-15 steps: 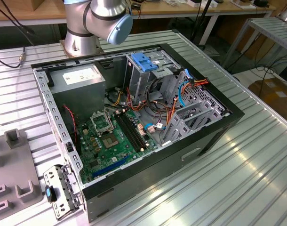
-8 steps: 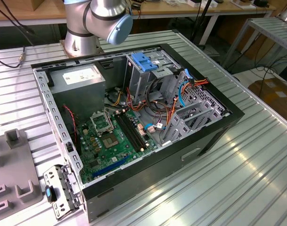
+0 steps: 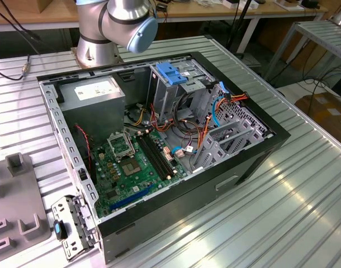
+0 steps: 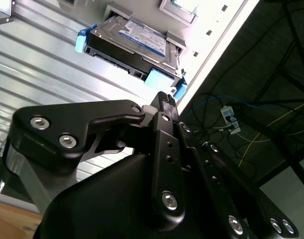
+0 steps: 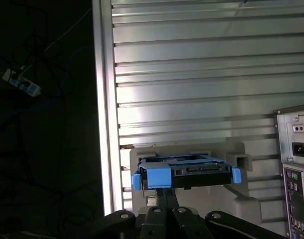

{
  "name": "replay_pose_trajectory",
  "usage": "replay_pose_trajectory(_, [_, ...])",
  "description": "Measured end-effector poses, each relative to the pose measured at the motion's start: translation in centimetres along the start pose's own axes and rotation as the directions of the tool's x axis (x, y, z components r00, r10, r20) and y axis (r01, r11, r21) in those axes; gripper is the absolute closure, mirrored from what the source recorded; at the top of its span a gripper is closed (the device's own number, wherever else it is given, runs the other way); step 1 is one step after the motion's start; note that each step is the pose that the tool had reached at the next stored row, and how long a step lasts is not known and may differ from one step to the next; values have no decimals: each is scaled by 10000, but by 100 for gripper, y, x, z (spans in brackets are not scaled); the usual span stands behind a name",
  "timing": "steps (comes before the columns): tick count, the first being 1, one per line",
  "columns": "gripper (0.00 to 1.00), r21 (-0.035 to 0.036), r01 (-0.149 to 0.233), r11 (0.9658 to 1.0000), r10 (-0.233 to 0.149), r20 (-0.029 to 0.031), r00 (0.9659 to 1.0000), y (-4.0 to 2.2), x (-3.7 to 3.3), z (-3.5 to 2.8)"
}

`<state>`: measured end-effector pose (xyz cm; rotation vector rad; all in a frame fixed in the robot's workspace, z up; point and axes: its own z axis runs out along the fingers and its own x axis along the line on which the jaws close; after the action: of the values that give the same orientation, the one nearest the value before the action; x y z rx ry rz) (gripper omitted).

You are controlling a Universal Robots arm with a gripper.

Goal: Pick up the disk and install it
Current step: 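Pick up the disk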

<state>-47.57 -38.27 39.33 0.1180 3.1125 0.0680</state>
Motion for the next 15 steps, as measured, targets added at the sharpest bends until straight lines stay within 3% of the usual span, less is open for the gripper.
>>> replay_pose_trajectory(7, [89,-1,19,10000,-19,0,10000,-1,17,0])
replay_pose_trajectory(11, [89,-4,355,9994,-355,-17,9994,0,9,0])
replay_pose_trajectory(15, [89,42,564,9984,-564,-23,9984,2,-29,6])
